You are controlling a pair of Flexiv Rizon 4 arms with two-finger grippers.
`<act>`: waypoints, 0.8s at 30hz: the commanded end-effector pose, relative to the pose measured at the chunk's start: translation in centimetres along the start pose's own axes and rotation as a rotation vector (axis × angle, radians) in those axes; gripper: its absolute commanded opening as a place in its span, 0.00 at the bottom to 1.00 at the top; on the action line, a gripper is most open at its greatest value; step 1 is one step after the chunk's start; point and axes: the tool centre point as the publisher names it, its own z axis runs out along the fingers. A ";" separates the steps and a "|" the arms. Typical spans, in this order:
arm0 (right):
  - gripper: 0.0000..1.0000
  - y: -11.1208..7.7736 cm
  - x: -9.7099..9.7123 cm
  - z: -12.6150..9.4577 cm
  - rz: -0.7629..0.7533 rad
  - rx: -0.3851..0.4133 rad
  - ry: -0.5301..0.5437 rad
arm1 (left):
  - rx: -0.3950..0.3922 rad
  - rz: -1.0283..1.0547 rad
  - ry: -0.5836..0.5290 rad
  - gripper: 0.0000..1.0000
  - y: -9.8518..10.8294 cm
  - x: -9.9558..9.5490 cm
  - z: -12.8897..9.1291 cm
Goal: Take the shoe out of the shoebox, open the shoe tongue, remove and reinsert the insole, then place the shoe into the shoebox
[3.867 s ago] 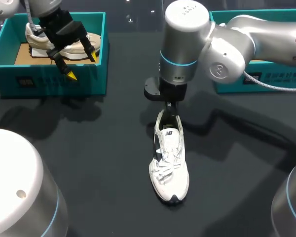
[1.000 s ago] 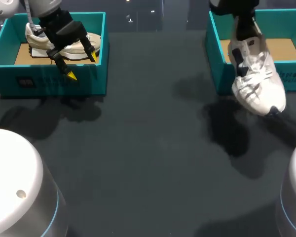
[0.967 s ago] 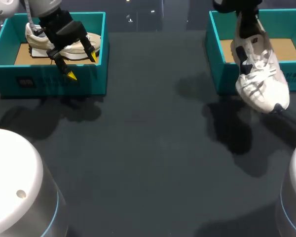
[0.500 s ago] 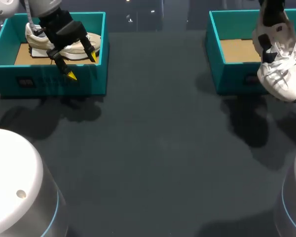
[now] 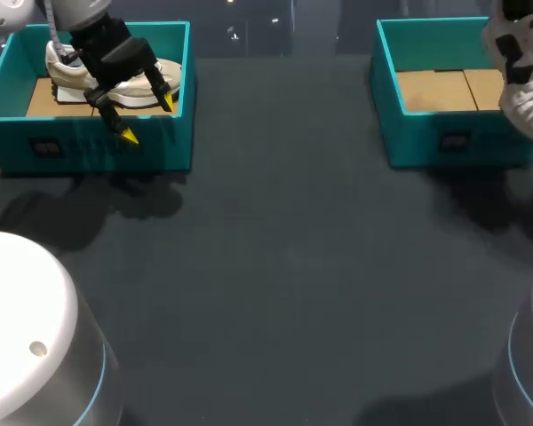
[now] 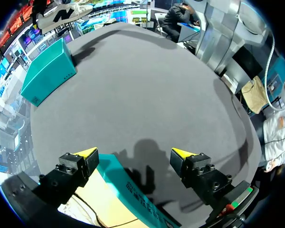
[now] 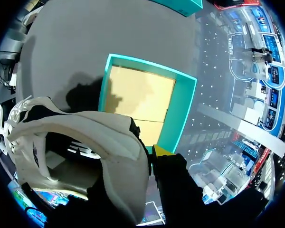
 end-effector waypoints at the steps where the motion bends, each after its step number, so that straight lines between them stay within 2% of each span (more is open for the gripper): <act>1: 0.00 -2.1 -3.8 3.0 -0.011 -0.047 0.037 | -0.002 0.000 -0.001 1.00 0.0 0.1 0.0; 7: 0.00 -4.3 -5.6 4.7 0.021 -0.070 0.047 | -0.002 0.000 -0.001 1.00 0.0 0.1 0.0; 12: 0.00 -6.1 -6.0 5.6 0.060 -0.048 0.072 | -0.002 0.000 -0.001 1.00 0.0 0.1 0.0; 15: 0.00 -7.5 -5.4 6.2 0.197 -0.052 0.101 | -0.002 0.000 -0.001 1.00 0.0 0.1 0.0; 19: 0.00 -9.2 -4.2 7.1 0.489 -0.044 0.180 | -0.002 0.000 -0.001 1.00 0.0 0.1 0.0; 21: 0.00 -9.7 -3.6 7.4 0.591 -0.077 0.169 | -0.002 0.000 -0.001 1.00 0.0 0.1 0.0; 24: 0.00 -10.2 -3.0 7.8 0.699 -0.058 0.175 | -0.002 0.000 -0.001 1.00 0.0 0.1 0.0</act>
